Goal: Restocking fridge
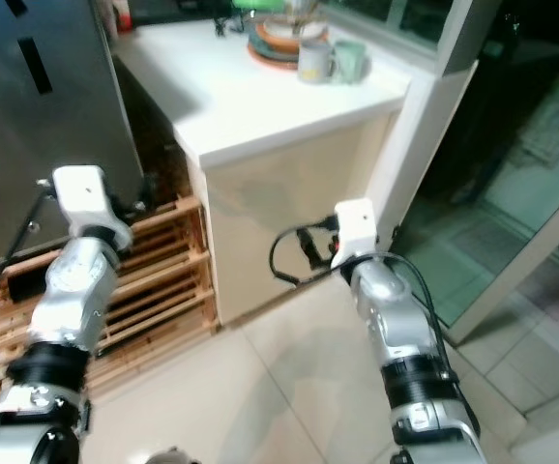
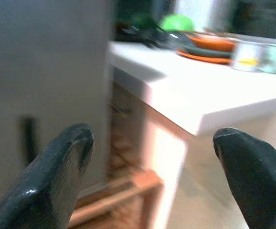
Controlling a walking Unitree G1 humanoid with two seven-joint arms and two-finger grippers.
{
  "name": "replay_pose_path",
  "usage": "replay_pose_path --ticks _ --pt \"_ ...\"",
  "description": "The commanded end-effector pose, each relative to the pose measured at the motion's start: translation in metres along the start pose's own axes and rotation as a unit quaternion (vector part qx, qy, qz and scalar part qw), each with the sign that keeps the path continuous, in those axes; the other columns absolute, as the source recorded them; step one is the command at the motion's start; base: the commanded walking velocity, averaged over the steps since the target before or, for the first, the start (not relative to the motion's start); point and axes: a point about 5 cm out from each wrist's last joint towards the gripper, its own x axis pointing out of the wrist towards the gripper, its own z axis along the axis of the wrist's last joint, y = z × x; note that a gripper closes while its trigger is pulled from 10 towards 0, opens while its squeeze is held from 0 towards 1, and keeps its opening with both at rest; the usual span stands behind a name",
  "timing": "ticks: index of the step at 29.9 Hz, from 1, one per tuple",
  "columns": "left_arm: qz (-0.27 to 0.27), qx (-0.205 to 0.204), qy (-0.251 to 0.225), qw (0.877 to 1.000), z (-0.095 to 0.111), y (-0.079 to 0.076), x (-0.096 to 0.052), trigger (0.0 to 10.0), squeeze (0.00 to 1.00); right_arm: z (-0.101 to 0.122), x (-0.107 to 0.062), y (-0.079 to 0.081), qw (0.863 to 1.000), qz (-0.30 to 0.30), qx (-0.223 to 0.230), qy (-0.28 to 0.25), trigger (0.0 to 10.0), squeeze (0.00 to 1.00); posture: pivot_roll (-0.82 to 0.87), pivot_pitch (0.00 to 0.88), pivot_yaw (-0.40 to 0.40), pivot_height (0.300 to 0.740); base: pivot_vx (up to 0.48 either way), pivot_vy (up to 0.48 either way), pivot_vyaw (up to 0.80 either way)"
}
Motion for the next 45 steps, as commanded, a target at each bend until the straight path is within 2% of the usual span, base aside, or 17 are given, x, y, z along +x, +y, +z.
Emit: replay_pose_path --ticks 1,4,8,11,12,13,14,15,18,22,23,28,33,45 --pt "0.007 -0.008 0.028 1.0 -0.011 0.003 -0.004 10.0 0.0 0.004 0.0 -0.004 1.0 -0.017 -0.001 -0.016 10.0 0.0 -0.08 0.0 -0.033 0.74 0.0 0.469 -0.77" --pt "0.008 -0.021 0.045 0.999 -0.02 0.002 -0.008 10.0 0.0 0.002 -0.004 -0.01 0.999 -0.041 0.005 -0.023 10.0 0.0 -0.09 0.0 -0.023 0.74 0.0 0.458 -0.77" --pt "-0.04 0.01 0.061 0.997 -0.026 -0.005 -0.015 10.0 0.0 -0.005 -0.021 -0.029 0.989 -0.132 0.017 -0.068 10.0 0.0 -0.1 0.0 0.01 0.74 0.0 0.427 -0.76" --pt "-0.045 0.018 0.062 0.997 -0.026 -0.004 -0.017 10.0 0.0 -0.007 -0.023 -0.031 0.988 -0.14 0.02 -0.068 10.0 0.0 -0.1 0.0 0.012 0.74 0.0 0.428 -0.76" --pt "-0.06 0.047 0.063 0.995 -0.031 0.002 -0.028 10.0 0.0 -0.016 -0.028 -0.03 0.987 -0.145 0.019 -0.065 10.0 0.0 -0.08 0.0 0.007 0.74 0.0 0.424 -0.76" --pt "-0.06 0.047 0.063 0.995 -0.031 0.002 -0.028 10.0 0.0 -0.016 -0.028 -0.03 0.987 -0.145 0.019 -0.065 10.0 0.0 -0.08 0.0 0.007 0.74 0.0 0.424 -0.76" --pt "-0.063 0.071 0.073 0.993 -0.04 0.009 -0.041 10.0 0.0 -0.031 -0.032 -0.029 0.988 -0.145 0.019 -0.051 10.0 0.0 -0.07 0.0 -0.007 0.74 -0.259 0.409 -0.74" --pt "-0.057 0.08 0.078 0.992 -0.044 0.012 -0.046 10.0 0.0 -0.038 -0.035 -0.028 0.988 -0.149 0.02 -0.043 10.0 0.0 -0.06 0.0 -0.017 0.74 0.0 0.0 -0.47" --pt "-0.046 0.084 0.082 0.992 -0.046 0.015 -0.05 10.0 0.0 -0.049 -0.038 -0.024 0.987 -0.154 0.033 -0.033 10.0 0.0 -0.02 0.0 -0.04 0.74 0.0 0.0 -0.31" --pt "-0.063 0.085 0.053 0.993 -0.032 0.007 -0.044 10.0 0.0 -0.051 -0.037 -0.012 0.989 -0.14 0.044 -0.031 10.0 0.0 -0.03 0.0 -0.046 0.74 0.0 0.0 0.0" --pt "-0.086 0.073 0.043 0.993 -0.027 0.0 -0.04 10.0 0.0 -0.046 -0.034 -0.008 0.989 -0.133 0.044 -0.042 10.0 0.0 -0.04 0.0 -0.039 0.74 0.0 0.0 0.0" --pt "-0.124 0.059 0.047 0.989 -0.026 -0.013 -0.03 10.0 0.0 -0.042 -0.034 -0.026 0.979 -0.181 0.068 -0.065 10.0 0.0 -0.07 0.0 -0.012 0.74 -0.134 0.0 0.0" --pt "-0.155 0.054 0.042 0.986 -0.019 -0.021 -0.024 10.0 0.0 -0.04 -0.035 -0.035 0.978 -0.191 0.061 -0.064 10.0 0.0 -0.07 0.0 -0.023 0.74 -0.404 0.0 0.0" --pt "-0.137 0.043 0.041 0.989 -0.019 -0.013 -0.019 10.0 0.0 -0.038 -0.026 -0.038 0.978 -0.192 0.049 -0.062 10.0 0.0 -0.06 0.0 -0.027 0.74 -0.433 0.0 -0.67"
